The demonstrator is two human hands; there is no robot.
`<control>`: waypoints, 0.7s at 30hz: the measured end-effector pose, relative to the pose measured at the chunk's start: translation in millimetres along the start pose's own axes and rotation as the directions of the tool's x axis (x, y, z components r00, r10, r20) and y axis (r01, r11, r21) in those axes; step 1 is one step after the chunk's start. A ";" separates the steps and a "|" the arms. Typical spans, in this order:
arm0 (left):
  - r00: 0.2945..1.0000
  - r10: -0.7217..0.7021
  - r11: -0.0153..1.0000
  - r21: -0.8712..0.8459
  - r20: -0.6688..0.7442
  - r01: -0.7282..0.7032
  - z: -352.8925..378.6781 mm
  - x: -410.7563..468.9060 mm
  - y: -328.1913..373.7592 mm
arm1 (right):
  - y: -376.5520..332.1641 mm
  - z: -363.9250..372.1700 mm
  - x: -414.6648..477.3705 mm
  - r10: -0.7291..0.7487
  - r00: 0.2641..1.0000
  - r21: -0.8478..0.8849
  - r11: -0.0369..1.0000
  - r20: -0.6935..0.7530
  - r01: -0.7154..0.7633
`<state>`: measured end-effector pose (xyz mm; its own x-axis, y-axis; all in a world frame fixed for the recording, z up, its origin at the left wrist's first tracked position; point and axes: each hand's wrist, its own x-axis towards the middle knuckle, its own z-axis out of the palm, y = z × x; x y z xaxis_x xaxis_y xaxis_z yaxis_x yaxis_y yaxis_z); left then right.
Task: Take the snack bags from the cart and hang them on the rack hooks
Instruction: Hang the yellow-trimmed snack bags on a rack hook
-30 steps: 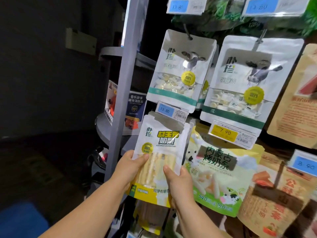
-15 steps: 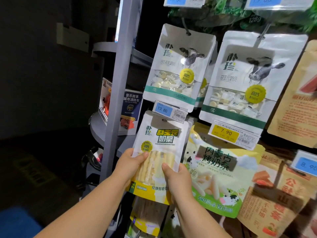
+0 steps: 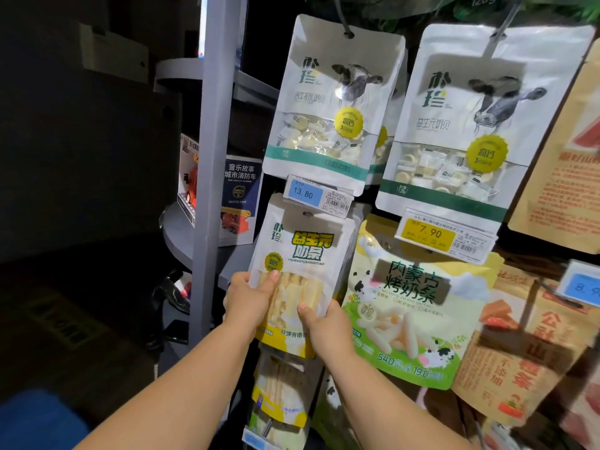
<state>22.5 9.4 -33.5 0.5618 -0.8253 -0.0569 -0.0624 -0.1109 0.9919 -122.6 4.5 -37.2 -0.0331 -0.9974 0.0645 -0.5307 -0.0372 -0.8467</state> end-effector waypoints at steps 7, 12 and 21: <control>0.974 0.156 0.979 0.155 -0.163 -0.130 2.1 -25.1 -0.6 | 4.5 -14.1 -20.9 -0.063 0.997 0.019 0.998 -0.035 0.064; 0.911 0.368 0.926 0.159 -0.189 -0.341 8.5 -54.6 3.1 | 16.3 -29.0 -35.0 -0.079 0.994 0.075 0.994 -0.079 0.085; 0.836 0.540 0.837 0.043 0.101 -0.546 91.7 -128.4 -18.3 | 84.2 -103.2 -75.0 0.091 0.964 0.242 0.970 -0.252 -0.028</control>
<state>-124.1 66.6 -54.8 0.3524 -0.8056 0.4763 -0.3939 0.3340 0.8563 -252.2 82.7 -58.8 -0.2932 -0.9488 0.1179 -0.3086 -0.0229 -0.9509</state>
